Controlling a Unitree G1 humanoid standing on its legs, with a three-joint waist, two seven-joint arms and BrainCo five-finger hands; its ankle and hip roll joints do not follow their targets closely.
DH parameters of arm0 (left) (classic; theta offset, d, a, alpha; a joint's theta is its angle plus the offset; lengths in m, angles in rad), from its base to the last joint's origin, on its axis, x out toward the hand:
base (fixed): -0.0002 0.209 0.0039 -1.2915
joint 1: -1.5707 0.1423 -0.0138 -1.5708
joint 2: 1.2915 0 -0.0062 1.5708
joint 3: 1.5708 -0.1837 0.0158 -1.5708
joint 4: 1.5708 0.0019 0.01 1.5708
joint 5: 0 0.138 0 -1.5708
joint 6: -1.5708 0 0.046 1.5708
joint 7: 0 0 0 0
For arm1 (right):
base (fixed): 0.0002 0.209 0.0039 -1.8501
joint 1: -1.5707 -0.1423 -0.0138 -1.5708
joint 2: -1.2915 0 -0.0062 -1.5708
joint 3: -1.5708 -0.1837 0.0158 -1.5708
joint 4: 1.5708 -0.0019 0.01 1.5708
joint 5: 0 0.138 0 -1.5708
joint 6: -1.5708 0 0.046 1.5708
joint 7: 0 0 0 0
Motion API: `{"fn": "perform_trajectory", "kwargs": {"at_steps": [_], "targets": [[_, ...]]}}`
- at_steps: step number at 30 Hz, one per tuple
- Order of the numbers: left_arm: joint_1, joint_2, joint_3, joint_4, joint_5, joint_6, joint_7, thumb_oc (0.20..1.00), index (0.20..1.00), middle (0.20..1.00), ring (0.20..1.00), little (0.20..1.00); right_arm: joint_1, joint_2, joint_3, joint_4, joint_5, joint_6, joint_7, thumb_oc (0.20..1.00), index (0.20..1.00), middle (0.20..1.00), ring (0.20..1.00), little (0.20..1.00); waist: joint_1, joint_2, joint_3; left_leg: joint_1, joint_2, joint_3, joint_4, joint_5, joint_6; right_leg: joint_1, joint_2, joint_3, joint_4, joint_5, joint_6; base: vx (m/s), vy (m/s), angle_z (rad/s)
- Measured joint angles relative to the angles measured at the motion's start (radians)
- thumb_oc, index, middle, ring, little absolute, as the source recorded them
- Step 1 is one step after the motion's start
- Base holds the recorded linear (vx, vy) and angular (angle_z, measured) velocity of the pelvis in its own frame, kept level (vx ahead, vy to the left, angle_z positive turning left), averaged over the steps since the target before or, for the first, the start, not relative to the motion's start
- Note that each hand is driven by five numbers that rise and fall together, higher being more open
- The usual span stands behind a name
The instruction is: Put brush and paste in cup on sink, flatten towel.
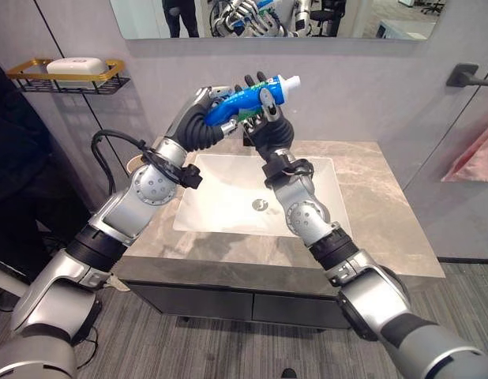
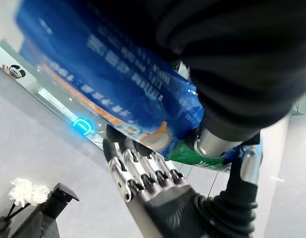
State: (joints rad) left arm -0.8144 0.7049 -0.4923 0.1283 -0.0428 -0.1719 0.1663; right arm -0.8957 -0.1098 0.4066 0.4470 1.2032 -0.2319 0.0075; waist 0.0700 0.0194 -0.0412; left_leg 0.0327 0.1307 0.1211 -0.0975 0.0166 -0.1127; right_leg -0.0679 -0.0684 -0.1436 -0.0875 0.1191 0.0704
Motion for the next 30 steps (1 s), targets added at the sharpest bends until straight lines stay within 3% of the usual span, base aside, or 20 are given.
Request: {"fn": "perform_trajectory", "kwargs": {"at_steps": [7,8,10,16,25,26,27,30], "targets": [[0.002,0.009,0.000,0.000,-0.034,0.000,-0.038,0.200,0.200,0.200,0.200,0.200,0.000,0.023,0.000,0.004,0.001,0.000,0.002,1.000,1.000,1.000,1.000,1.000,0.002,-0.012,-0.007,0.000,0.000,-0.001,0.000,0.001,0.000,0.000,0.000,0.000,0.000,-0.001,0.000,0.00,-0.001,0.01],[0.002,0.009,0.000,0.000,-0.038,0.000,-0.042,0.200,0.200,0.200,0.200,0.200,0.000,0.023,0.000,0.004,0.001,0.000,0.002,0.674,0.674,0.674,0.674,0.674,0.001,-0.013,-0.008,0.000,0.000,-0.001,0.000,0.001,0.000,0.000,0.000,0.000,0.000,-0.001,0.000,0.00,0.000,0.00],[0.003,0.010,0.000,0.000,-0.039,0.001,-0.044,0.200,0.200,0.200,0.200,0.200,0.000,0.024,0.000,0.004,0.001,-0.001,0.003,0.200,0.200,0.200,0.200,0.200,0.001,-0.016,-0.011,0.000,0.000,0.000,0.000,0.001,0.000,-0.001,0.000,0.000,0.000,-0.001,0.001,0.00,0.000,0.00],[0.021,0.039,0.001,0.001,-0.039,0.003,-0.043,0.200,0.200,0.200,0.200,0.200,0.001,0.026,0.013,-0.009,0.000,-0.002,0.020,0.200,0.200,0.200,0.200,0.200,-0.005,-0.018,-0.011,0.000,0.000,0.001,0.000,0.001,0.000,-0.002,0.000,0.001,0.000,-0.001,0.001,0.00,0.000,0.00],[0.043,0.038,-0.002,-0.029,-0.034,0.004,-0.041,0.200,0.200,0.200,0.200,0.200,0.000,0.032,0.015,-0.020,-0.004,-0.009,-0.029,0.200,0.200,0.200,0.200,0.200,-0.005,-0.025,-0.016,0.000,0.000,0.003,0.000,0.001,0.000,-0.003,0.000,0.002,0.000,-0.001,0.001,0.00,0.000,0.00],[0.043,0.038,-0.001,-0.032,-0.032,0.004,-0.035,0.426,0.426,0.426,0.426,0.426,0.000,0.032,0.014,-0.028,-0.007,-0.009,-0.036,0.200,0.200,0.200,0.200,0.200,-0.005,-0.025,-0.016,0.000,0.000,0.003,0.000,0.001,0.000,-0.003,0.000,0.002,0.000,-0.001,0.001,0.00,0.000,0.00],[0.048,0.037,0.001,-0.038,-0.025,0.003,-0.031,1.000,1.000,1.000,1.000,1.000,0.000,0.032,0.014,-0.034,-0.010,-0.009,-0.051,0.200,0.200,0.200,0.200,0.200,-0.005,-0.025,-0.016,0.000,0.000,0.003,0.000,0.001,0.000,-0.003,0.000,0.002,0.000,-0.001,0.001,0.00,0.000,0.00],[0.101,0.037,0.023,-0.083,-0.013,0.006,-0.014,1.000,1.000,1.000,1.000,1.000,0.002,0.031,0.005,-0.048,-0.035,-0.014,-0.080,0.200,0.200,0.200,0.200,0.200,-0.005,-0.025,-0.016,0.000,0.000,0.002,0.000,0.001,0.000,-0.002,0.000,0.002,0.000,-0.001,0.001,0.00,0.000,0.00]]}}
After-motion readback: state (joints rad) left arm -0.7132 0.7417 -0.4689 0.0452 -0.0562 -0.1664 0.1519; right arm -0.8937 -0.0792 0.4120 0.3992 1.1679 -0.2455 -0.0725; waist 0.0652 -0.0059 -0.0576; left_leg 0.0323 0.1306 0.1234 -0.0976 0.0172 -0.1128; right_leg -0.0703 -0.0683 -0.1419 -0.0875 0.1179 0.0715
